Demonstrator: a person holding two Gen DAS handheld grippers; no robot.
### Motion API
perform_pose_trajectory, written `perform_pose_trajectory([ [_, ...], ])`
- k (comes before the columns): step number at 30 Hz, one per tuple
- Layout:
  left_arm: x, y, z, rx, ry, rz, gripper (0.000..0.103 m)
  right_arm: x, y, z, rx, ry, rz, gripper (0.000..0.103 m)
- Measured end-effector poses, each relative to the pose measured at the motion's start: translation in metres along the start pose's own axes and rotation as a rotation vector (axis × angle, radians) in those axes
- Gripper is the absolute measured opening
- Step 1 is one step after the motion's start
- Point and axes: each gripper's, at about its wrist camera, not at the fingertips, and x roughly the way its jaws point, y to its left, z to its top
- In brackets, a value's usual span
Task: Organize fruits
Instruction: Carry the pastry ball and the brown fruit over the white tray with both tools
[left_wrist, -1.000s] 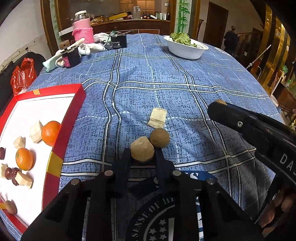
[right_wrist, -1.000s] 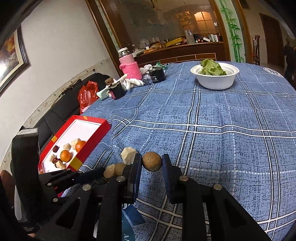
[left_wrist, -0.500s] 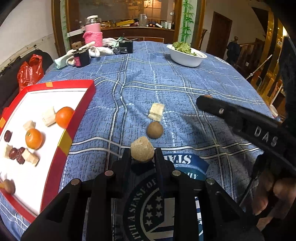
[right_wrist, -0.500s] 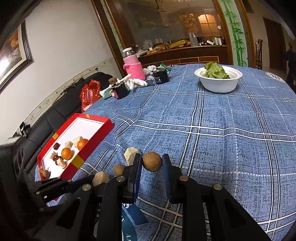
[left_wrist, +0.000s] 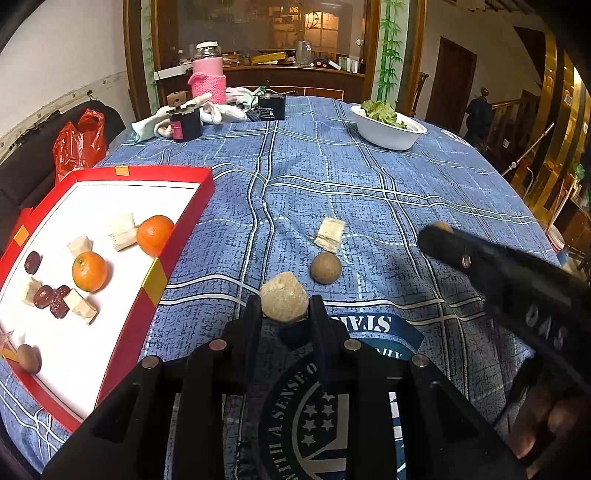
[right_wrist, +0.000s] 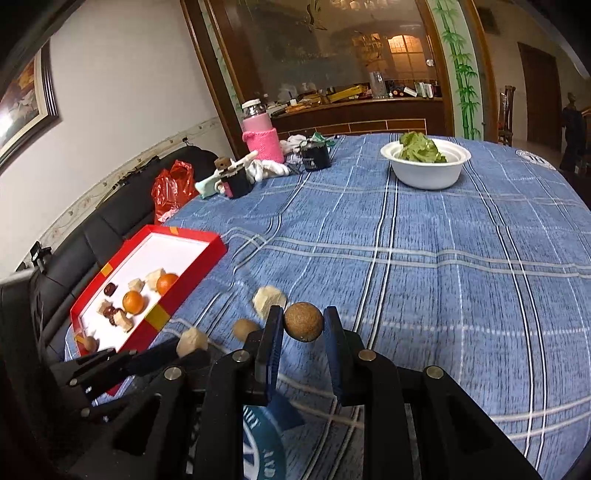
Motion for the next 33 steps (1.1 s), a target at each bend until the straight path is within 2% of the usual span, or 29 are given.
perform_pose_trajectory([
  [8,-0.003,0.003,-0.001,-0.016,-0.012,0.000,0.023,-0.009,0.005,-0.015,0.011,0.008,-0.014,0.023],
  [23,-0.011,0.007,-0.006,-0.024,-0.024,0.001,0.023,-0.015,0.023,-0.019,-0.028,0.019,-0.022,0.023],
  [33,-0.035,0.034,0.002,-0.083,-0.066,0.027,0.023,-0.014,0.044,-0.013,-0.069,0.017,0.006,0.022],
])
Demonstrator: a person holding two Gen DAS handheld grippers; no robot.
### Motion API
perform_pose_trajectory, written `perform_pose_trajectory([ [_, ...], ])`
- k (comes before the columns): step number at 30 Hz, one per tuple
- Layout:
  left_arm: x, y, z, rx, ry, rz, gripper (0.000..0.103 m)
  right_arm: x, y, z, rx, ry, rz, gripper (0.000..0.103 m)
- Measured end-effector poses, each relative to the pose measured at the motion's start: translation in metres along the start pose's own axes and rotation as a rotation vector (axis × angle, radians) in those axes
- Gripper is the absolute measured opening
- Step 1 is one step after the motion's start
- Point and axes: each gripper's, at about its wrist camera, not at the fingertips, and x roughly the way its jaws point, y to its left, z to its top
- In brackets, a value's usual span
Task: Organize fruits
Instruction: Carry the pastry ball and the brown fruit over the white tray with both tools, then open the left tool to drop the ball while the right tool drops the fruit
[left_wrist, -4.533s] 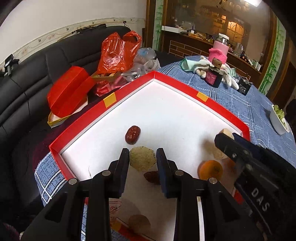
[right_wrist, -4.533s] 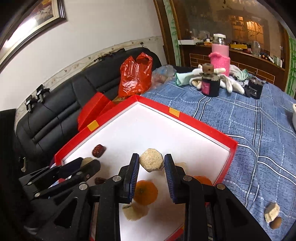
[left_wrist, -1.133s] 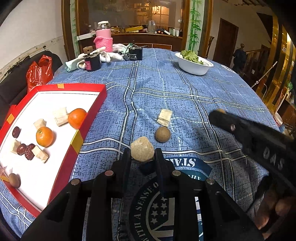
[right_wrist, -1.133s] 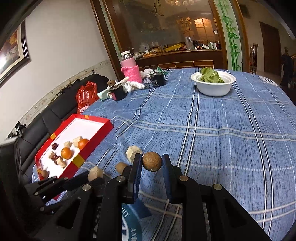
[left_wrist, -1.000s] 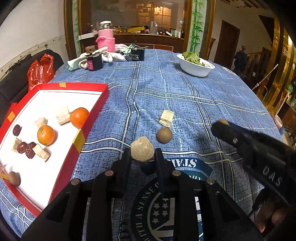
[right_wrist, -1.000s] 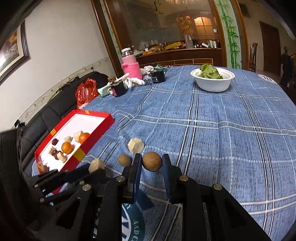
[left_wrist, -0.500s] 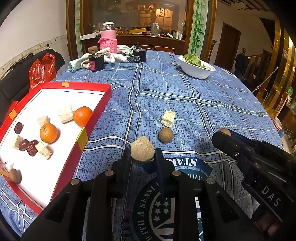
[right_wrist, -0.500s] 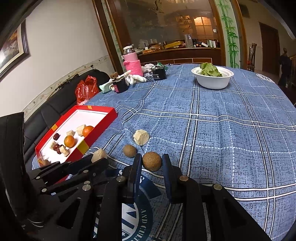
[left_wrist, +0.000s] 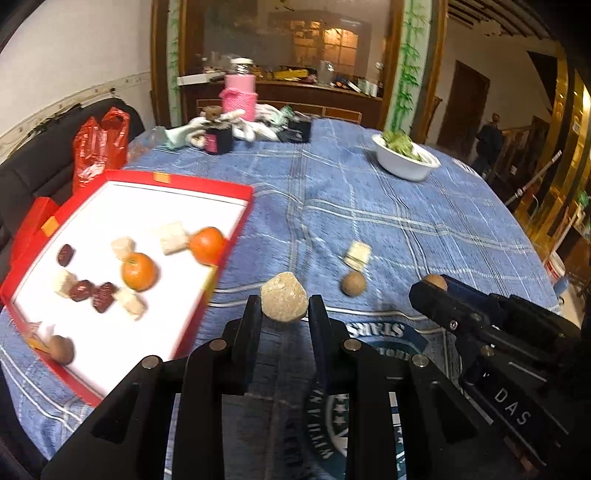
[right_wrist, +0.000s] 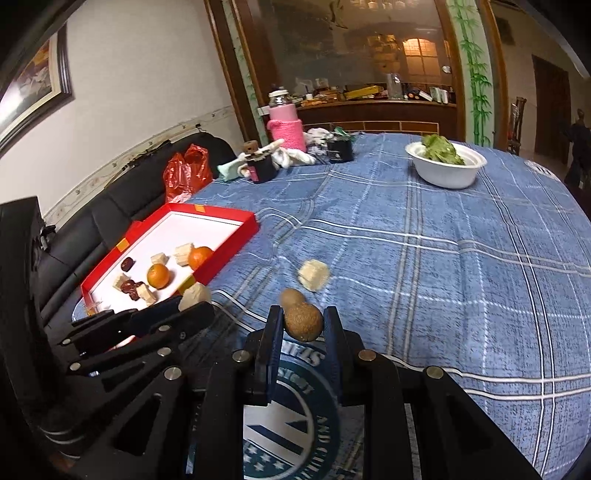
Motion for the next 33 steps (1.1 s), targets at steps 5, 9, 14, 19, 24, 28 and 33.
perform_pose_trajectory([
  [5,-0.005,0.028,0.007,-0.056,-0.006,0.044,0.023,0.006,0.026,0.011,-0.046,-0.006,0.041,0.022],
  [9,-0.008,0.052,0.011,-0.098,-0.015,0.082,0.023,0.015,0.054,0.022,-0.087,-0.009,0.084,0.022],
  [14,-0.008,0.085,0.015,-0.159,-0.019,0.131,0.023,0.030,0.094,0.032,-0.143,-0.005,0.142,0.022],
  [19,-0.003,0.116,0.018,-0.209,-0.010,0.176,0.023,0.047,0.122,0.041,-0.185,0.009,0.181,0.022],
  [24,0.004,0.148,0.023,-0.261,-0.004,0.224,0.023,0.068,0.142,0.053,-0.204,0.023,0.197,0.022],
  [28,0.010,0.168,0.023,-0.283,0.010,0.259,0.023,0.094,0.156,0.061,-0.220,0.054,0.202,0.022],
  [33,0.016,0.180,0.021,-0.294,0.028,0.283,0.023,0.119,0.167,0.062,-0.223,0.089,0.211,0.022],
])
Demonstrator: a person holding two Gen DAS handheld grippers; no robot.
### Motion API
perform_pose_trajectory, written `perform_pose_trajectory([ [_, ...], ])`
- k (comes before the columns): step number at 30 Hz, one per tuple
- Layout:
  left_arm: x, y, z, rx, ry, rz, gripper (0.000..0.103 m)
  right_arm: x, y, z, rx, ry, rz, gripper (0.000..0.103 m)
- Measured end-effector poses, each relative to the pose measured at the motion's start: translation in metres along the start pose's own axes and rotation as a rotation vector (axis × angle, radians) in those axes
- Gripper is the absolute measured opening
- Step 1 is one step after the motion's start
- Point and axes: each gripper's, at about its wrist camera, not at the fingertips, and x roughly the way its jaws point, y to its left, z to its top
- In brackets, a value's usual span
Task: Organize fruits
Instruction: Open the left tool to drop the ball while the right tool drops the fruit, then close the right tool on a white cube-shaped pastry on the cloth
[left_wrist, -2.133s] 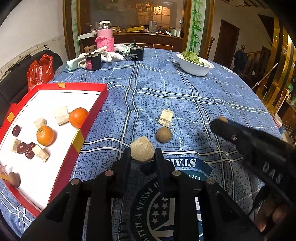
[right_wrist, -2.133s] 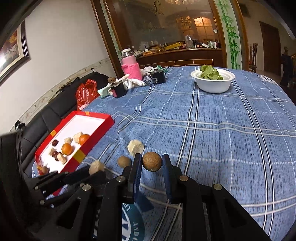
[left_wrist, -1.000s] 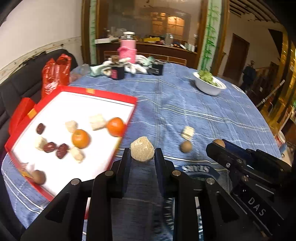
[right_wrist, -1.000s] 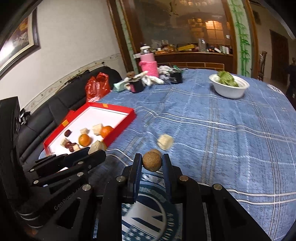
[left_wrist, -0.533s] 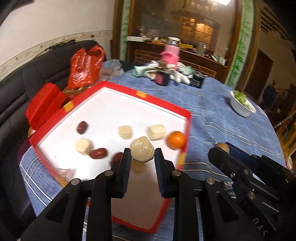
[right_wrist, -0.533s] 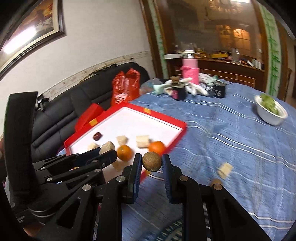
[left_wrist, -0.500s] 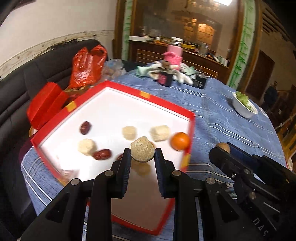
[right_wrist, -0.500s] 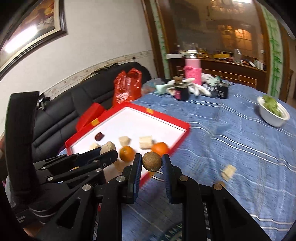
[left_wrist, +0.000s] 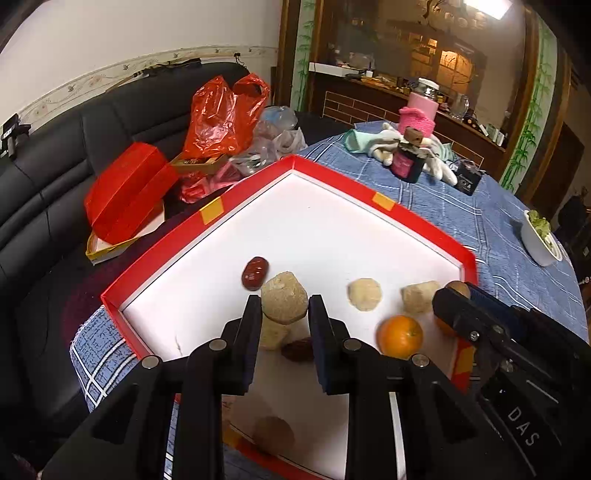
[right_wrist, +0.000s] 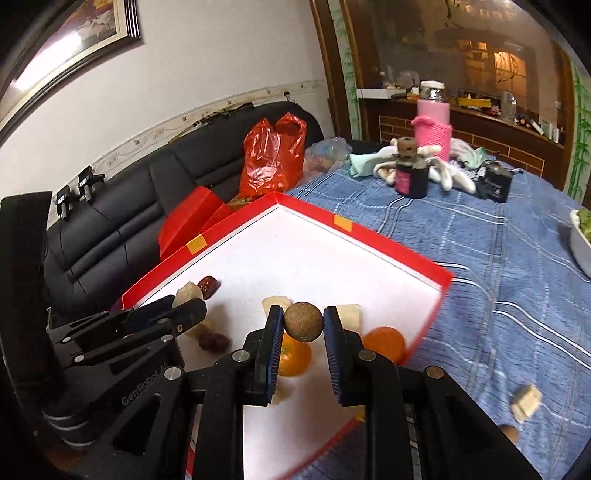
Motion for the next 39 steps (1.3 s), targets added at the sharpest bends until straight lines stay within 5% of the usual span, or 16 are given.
perform_pose_trajectory([
  [7,0.007,0.004,0.003,0.002,0.008,0.033,0.023,0.021,0.009,0.002,-0.012,0.035,0.004,0.022],
  [10,0.018,0.000,0.001,0.017,0.071,0.048,0.025,0.029,0.008,0.001,-0.008,0.064,0.004,0.024],
  [15,0.011,0.001,0.000,-0.013,0.062,0.080,0.061,0.024,0.005,0.000,-0.002,0.065,-0.009,0.036],
  [18,-0.004,-0.003,-0.001,-0.019,0.012,0.086,0.061,-0.001,-0.006,-0.001,0.018,0.013,-0.005,0.047],
  [23,-0.028,-0.019,-0.007,-0.016,-0.055,0.016,0.064,-0.058,-0.052,-0.017,0.062,-0.065,-0.094,0.058],
  [30,-0.060,-0.073,-0.032,0.109,-0.102,-0.132,0.066,-0.088,-0.146,-0.066,0.234,-0.008,-0.267,0.059],
  [39,-0.086,-0.106,-0.057,0.216,-0.138,-0.214,0.066,-0.071,-0.149,-0.063,0.193,0.038,-0.269,0.055],
])
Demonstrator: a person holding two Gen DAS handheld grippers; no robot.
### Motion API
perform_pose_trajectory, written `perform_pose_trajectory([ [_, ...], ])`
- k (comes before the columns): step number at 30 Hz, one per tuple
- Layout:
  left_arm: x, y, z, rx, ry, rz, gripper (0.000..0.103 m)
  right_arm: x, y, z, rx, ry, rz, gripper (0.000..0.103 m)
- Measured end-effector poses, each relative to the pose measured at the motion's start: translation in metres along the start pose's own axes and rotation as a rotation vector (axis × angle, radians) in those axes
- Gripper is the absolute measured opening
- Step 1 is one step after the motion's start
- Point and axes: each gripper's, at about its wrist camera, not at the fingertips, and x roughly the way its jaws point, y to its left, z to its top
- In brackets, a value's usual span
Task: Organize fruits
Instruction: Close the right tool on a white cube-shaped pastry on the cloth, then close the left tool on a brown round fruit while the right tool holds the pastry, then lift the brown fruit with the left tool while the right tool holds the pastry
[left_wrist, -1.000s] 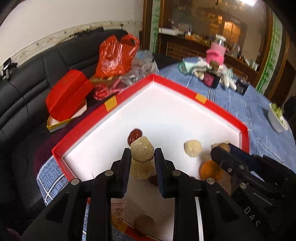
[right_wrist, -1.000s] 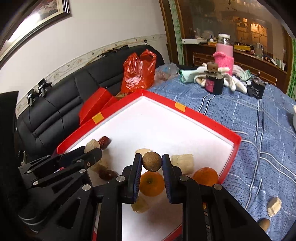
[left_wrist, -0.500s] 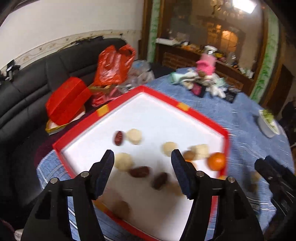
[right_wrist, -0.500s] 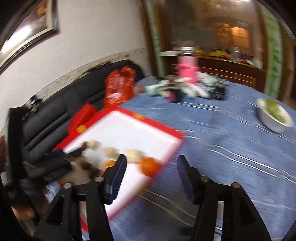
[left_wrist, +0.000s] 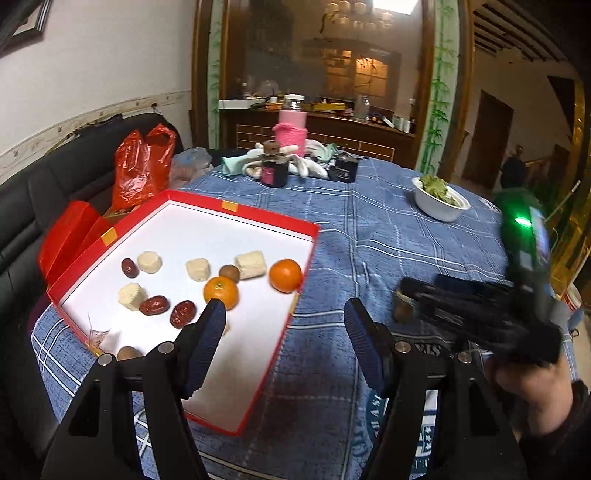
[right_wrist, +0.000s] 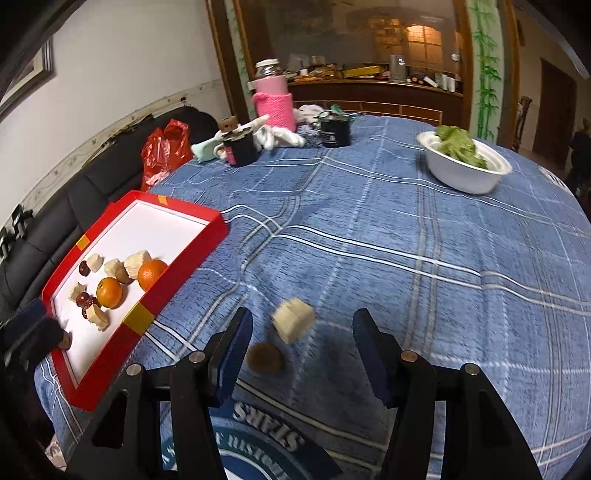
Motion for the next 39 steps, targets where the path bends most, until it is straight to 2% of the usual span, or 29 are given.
perform_pose_trajectory([
  [2,-0.001,-0.001,0.000,0.000,-0.001,0.000,0.066,0.012,0.003,0.001,-0.001,0.035,-0.011,0.045],
  [4,-0.001,-0.001,0.000,-0.001,-0.004,0.002,0.066,0.026,0.001,0.000,0.024,0.074,0.006,0.029],
  [9,0.007,-0.012,0.002,0.017,0.021,-0.042,0.066,0.011,-0.004,-0.004,0.047,0.020,0.008,0.029],
  [17,0.051,-0.070,0.005,0.129,0.122,-0.161,0.066,-0.035,-0.060,-0.022,0.164,-0.072,-0.002,0.029],
  [22,0.076,-0.097,0.000,0.172,0.170,-0.162,0.066,-0.042,-0.091,-0.032,0.258,-0.105,0.027,0.029],
  [25,0.088,-0.105,-0.002,0.172,0.199,-0.158,0.065,-0.045,-0.092,-0.031,0.254,-0.127,0.047,0.029],
  [26,0.092,-0.108,-0.004,0.180,0.208,-0.151,0.062,-0.044,-0.092,-0.031,0.251,-0.129,0.055,0.029],
  [28,0.098,-0.112,-0.006,0.180,0.228,-0.156,0.045,-0.043,-0.093,-0.031,0.253,-0.126,0.068,0.029],
  [29,0.101,-0.114,-0.007,0.188,0.241,-0.140,0.028,-0.044,-0.093,-0.031,0.254,-0.126,0.073,0.029],
  [30,0.103,-0.115,-0.008,0.194,0.251,-0.128,0.020,-0.044,-0.093,-0.031,0.253,-0.127,0.075,0.029],
  [39,0.086,-0.102,-0.007,0.174,0.226,-0.112,0.020,-0.046,-0.089,-0.031,0.243,-0.131,0.055,0.029],
])
